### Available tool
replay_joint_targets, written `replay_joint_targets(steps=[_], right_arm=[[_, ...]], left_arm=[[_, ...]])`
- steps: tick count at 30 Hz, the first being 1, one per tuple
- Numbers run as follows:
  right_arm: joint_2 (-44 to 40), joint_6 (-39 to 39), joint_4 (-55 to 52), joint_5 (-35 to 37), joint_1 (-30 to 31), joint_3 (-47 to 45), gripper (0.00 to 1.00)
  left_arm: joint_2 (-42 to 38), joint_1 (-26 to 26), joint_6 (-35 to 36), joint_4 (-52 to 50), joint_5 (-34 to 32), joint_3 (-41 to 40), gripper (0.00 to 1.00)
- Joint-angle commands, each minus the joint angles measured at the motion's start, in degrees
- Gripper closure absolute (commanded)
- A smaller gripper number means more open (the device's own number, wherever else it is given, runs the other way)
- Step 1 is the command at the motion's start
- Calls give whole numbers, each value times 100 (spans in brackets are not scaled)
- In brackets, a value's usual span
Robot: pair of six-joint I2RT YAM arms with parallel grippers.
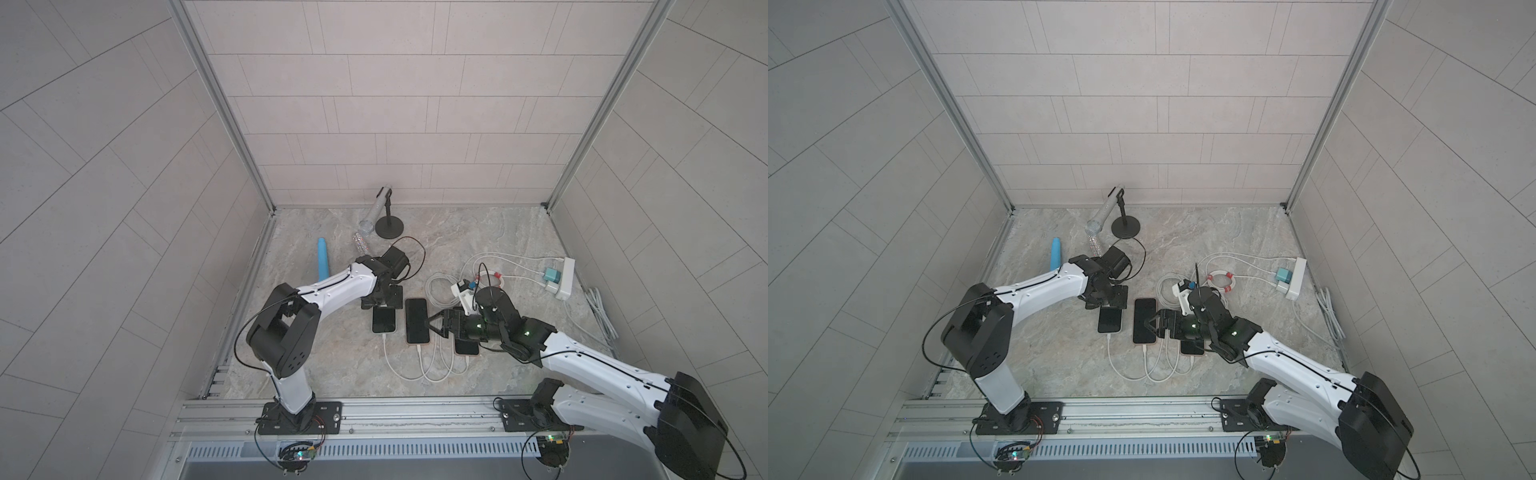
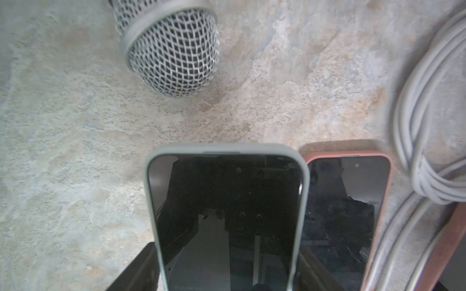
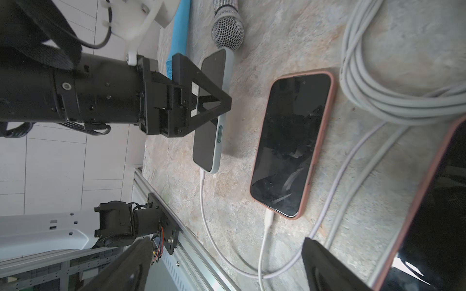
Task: Unplug the charging cable from the phone
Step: Pick up the phone at the center of the board.
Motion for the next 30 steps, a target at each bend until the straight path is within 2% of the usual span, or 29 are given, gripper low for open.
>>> replay_joint_targets(steps=[1,7,14,19,30], right_arm=[[104,51,557,-356,21,24,7],[379,272,1146,-621,49,-82,13],[712,402,1505,-641,251,-90,13],[943,435,1650,-520,498,-55,15],[1445,576,2359,-98,1094,-130,28]], left_arm=[[-268,17,15,-169,212,70,100],[-467,18,23,-131,438,75,100],[-561,17,33,-47,613,84,100],[-629,17,22,-39,577,100,100],[-699,19,-19,-37,543,170,100]])
